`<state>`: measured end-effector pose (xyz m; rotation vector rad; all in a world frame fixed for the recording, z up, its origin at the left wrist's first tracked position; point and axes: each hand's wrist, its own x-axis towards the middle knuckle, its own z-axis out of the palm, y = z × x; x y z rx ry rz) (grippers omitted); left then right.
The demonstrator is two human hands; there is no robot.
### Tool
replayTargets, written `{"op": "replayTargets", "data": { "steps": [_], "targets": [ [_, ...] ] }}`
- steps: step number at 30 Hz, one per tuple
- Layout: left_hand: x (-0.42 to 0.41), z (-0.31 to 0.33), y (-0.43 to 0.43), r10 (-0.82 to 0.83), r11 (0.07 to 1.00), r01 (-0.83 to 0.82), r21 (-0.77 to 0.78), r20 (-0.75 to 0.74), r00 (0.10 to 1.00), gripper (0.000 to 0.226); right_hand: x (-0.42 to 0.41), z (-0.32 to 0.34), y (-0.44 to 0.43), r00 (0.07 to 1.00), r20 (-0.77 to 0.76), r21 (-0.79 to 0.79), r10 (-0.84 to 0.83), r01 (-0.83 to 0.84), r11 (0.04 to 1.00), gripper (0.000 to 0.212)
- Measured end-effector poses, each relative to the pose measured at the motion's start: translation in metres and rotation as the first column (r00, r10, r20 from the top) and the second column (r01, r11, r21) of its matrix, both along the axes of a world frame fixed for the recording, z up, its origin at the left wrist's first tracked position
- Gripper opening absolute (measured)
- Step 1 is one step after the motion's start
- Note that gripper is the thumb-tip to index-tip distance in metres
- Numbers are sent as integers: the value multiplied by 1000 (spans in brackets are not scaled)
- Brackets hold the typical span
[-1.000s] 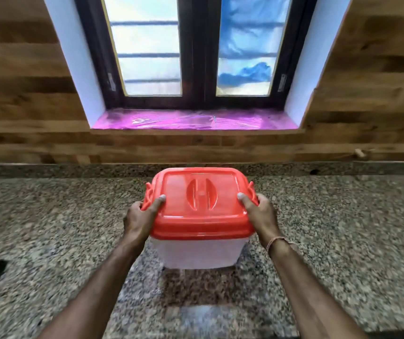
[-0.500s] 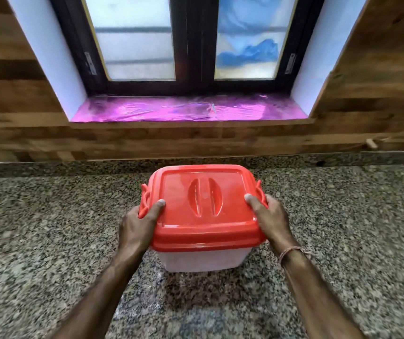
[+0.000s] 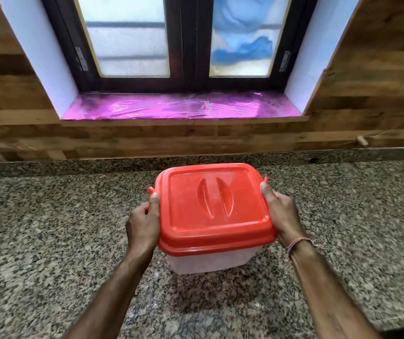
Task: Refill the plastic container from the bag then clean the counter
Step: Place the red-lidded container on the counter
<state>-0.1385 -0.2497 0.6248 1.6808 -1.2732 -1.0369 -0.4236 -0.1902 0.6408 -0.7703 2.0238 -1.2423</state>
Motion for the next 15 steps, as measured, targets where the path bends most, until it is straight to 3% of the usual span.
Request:
{"op": "replayTargets", "data": {
  "steps": [2, 4, 6, 8, 10, 12, 15],
  "targets": [
    [1, -3, -5, 48, 997, -45, 61, -45, 998, 66, 1, -1, -1, 1000, 15, -4, -4, 4, 1000, 61],
    [10, -2, -10, 106, 977, -57, 204, -237, 966, 60, 2, 0, -2, 999, 42, -4, 2, -1, 1000, 59],
    [17, -1, -12, 130, 972, -55, 229, -326, 936, 46, 2, 0, -2, 999, 51, -4, 8, -8, 1000, 58],
    [12, 2, -10, 126, 990, -114, 81, -167, 978, 48, 2, -1, -2, 999, 40, 10, 17, -18, 1000, 61],
    [0, 7, -4, 53, 997, -53, -56, 0, 999, 63, 0, -5, -5, 1000, -7, 24, 1, -1, 1000, 65],
    [-5, 11, -1, 6, 997, 2, -80, 98, 995, 68, -2, -7, -8, 997, -66, 16, -28, 29, 999, 66],
    [-3, 12, -3, 10, 998, -11, -63, -15, 1000, 61, -9, -11, -7, 996, -13, 11, -85, 85, 996, 63]
  ]
}}
